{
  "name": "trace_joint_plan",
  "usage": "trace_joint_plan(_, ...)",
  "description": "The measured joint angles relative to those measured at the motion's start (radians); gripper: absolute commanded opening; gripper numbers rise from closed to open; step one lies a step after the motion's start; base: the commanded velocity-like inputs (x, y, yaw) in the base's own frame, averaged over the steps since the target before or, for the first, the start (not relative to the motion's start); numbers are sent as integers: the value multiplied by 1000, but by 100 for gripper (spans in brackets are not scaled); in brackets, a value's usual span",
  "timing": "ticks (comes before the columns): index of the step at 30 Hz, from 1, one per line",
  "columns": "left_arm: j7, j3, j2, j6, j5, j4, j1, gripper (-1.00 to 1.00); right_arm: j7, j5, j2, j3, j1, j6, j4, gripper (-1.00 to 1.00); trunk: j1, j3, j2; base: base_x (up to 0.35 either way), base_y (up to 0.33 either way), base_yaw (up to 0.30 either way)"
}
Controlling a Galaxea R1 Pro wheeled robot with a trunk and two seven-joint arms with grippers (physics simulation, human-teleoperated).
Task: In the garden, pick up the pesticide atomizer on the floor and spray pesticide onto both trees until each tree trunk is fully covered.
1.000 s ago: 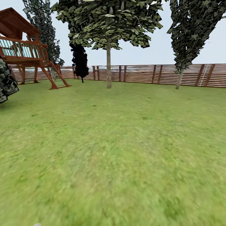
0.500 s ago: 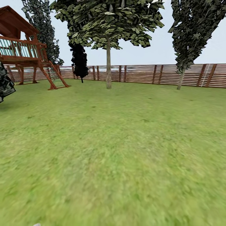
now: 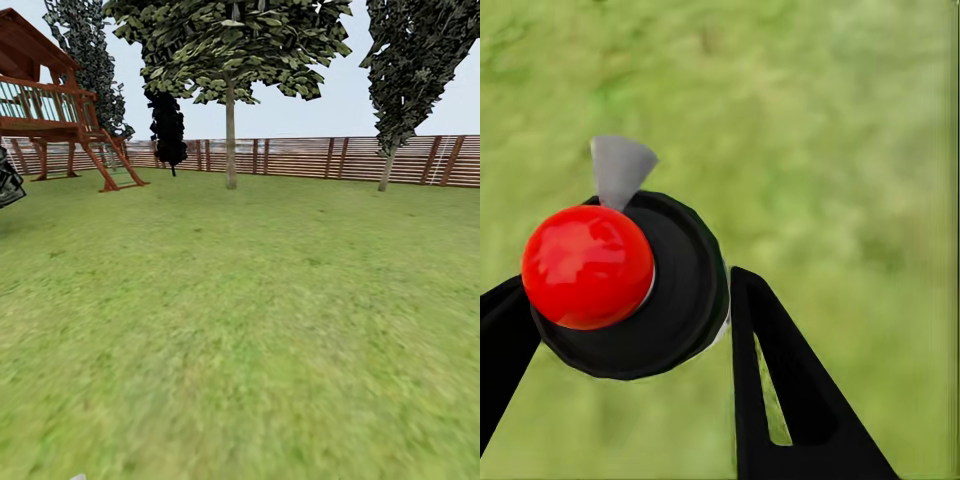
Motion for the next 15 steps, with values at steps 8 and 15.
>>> trace_joint_plan(8,0,0,0,0,-1,0,0,-100,0,0,0,0,0,1,0,100,0,0,0,342,0,0)
trace_joint_plan(15,0,0,0,0,-1,0,0,-100,0,0,0,0,0,1,0,100,0,0,0,342,0,0)
